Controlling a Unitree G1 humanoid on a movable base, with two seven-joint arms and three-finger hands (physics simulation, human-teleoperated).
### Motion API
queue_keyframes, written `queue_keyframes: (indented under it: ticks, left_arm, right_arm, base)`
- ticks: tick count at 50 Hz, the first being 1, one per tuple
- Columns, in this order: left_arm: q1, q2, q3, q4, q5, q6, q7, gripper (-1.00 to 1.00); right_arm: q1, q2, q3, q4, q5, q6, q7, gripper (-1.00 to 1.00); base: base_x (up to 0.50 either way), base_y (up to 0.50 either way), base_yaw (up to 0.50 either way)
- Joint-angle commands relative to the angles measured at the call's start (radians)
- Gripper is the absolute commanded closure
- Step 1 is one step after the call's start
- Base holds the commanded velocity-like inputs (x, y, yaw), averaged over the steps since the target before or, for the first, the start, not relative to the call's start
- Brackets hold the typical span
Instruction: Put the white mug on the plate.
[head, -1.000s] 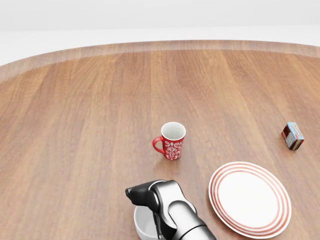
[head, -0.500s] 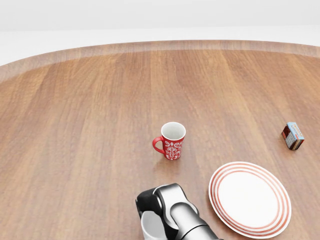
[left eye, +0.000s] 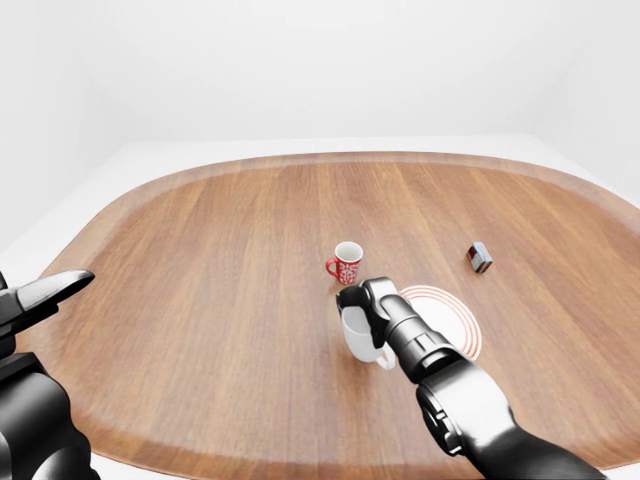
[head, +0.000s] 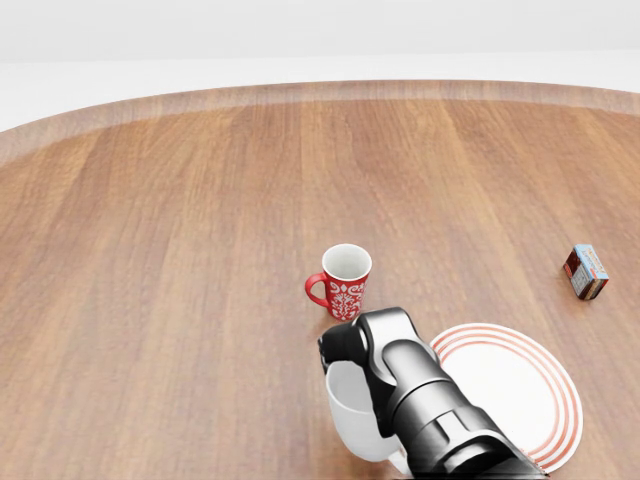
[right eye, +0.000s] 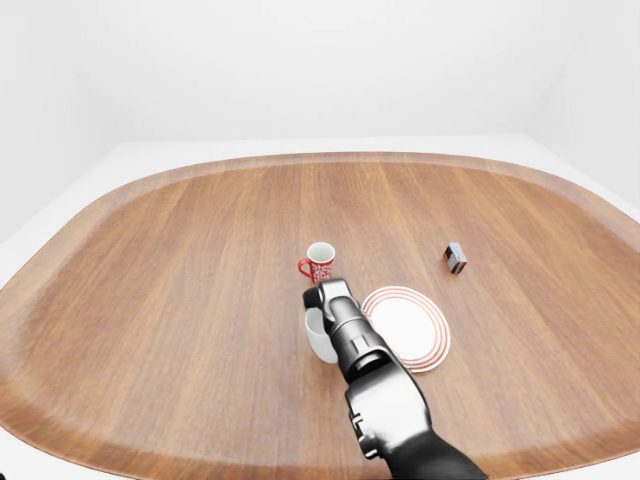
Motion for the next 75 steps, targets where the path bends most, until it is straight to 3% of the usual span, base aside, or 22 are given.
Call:
queue_keyframes:
  ticks: [1, 3, 9, 28, 54, 75]
  left_arm:
    - [-0.004, 0.003, 0.001, -0.002, -0.001, 0.0, 0.004, -1.0]
    - [-0.003, 0.005, 0.002, -0.006, -0.003, 0.0, 0.005, -1.0]
    - [-0.007, 0.008, 0.002, -0.005, -0.005, 0.0, 0.009, -1.0]
    - [-0.005, 0.003, -0.003, -0.004, 0.004, 0.0, 0.005, -1.0]
    - [-0.006, 0.005, 0.001, -0.012, -0.001, 0.0, 0.008, -1.0]
    - [-0.007, 0.009, 0.005, -0.007, -0.006, 0.0, 0.012, -1.0]
  right_arm:
    - [-0.209, -0.179, -0.08, 0.124, 0.099, 0.0, 0.0, 1.0]
    - [-0.246, -0.221, -0.095, 0.155, 0.119, 0.0, -0.007, 1.0]
    - [-0.276, -0.309, -0.115, 0.21, 0.152, 0.0, -0.191, 1.0]
    - [-0.169, -0.382, -0.145, 0.256, 0.215, 0.0, -0.424, 1.0]
    - [-0.061, -0.42, -0.155, 0.274, 0.226, 0.0, -0.486, 1.0]
    - [-0.018, -0.411, -0.162, 0.278, 0.24, 0.0, -0.492, 1.0]
  base:
    - [0.0, 0.0, 0.0]
    - [0.0, 0.0, 0.0]
    - [0.0, 0.0, 0.0]
    - [0.0, 0.0, 0.0]
    - [0.0, 0.0, 0.0]
    - [0.0, 0.0, 0.0]
